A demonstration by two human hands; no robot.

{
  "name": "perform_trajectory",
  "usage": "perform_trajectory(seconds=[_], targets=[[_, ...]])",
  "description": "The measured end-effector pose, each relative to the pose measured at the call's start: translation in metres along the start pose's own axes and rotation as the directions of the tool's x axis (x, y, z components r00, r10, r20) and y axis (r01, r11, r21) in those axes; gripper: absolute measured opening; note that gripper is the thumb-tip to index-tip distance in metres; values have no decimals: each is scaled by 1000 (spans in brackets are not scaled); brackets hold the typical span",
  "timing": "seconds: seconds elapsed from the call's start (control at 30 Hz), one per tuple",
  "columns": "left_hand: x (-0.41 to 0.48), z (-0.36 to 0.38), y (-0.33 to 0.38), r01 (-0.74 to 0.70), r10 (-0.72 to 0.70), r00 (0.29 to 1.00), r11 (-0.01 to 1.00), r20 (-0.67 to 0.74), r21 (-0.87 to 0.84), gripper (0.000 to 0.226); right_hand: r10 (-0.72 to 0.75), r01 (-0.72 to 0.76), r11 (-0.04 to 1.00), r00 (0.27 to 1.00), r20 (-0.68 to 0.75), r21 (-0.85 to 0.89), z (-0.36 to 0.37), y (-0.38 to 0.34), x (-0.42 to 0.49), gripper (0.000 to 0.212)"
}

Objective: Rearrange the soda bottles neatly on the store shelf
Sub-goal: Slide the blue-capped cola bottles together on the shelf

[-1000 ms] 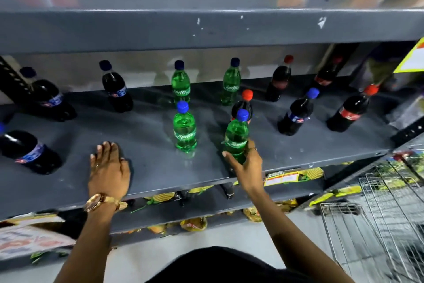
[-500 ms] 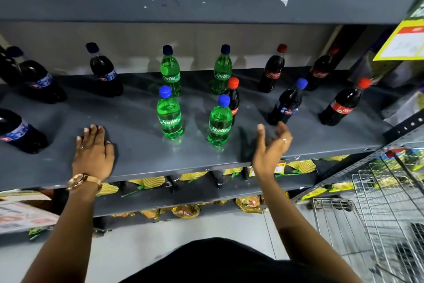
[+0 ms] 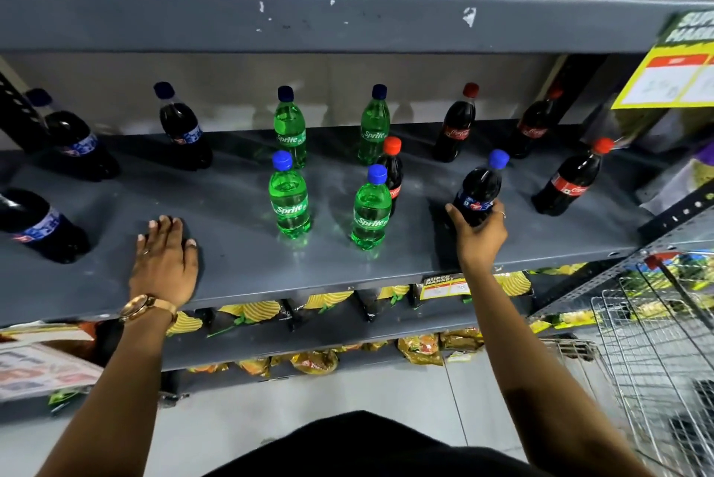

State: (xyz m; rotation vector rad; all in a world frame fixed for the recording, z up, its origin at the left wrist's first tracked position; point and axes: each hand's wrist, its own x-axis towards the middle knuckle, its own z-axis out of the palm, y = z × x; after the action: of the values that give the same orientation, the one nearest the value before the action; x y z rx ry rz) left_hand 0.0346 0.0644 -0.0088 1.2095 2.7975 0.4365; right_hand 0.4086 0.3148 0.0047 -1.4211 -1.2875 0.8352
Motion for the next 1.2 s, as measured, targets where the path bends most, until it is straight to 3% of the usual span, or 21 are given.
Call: perform_trajectory(seconds=[0.3, 0.47, 0.63, 0.9, 1.07, 1.2], targets=[[-2, -7, -2, -25, 26, 999, 1000, 44, -3, 54, -108, 77, 986, 969, 220, 146, 14, -24, -144, 49], [-2, -16, -7, -66, 69, 995, 997, 66, -43, 55, -180, 115, 979, 874, 452, 167, 71, -48, -211, 53], [-3, -24, -35, -179, 189, 977, 978, 97, -110, 57, -235, 150, 970, 765, 599, 189, 153, -78, -252, 44], [-5, -20, -49, -265, 273, 959, 959, 77, -106, 58, -290, 208, 956, 761, 581, 205, 244, -101, -265, 49], [-1, -16, -52, -309, 314, 947, 948, 67, -70, 58, -275, 197, 960, 782, 559, 197, 257, -97, -261, 59], [-3, -13, -53, -320, 322, 946, 945, 28, -62, 59, -249, 185, 968, 756, 606, 167, 255, -87, -257, 56]])
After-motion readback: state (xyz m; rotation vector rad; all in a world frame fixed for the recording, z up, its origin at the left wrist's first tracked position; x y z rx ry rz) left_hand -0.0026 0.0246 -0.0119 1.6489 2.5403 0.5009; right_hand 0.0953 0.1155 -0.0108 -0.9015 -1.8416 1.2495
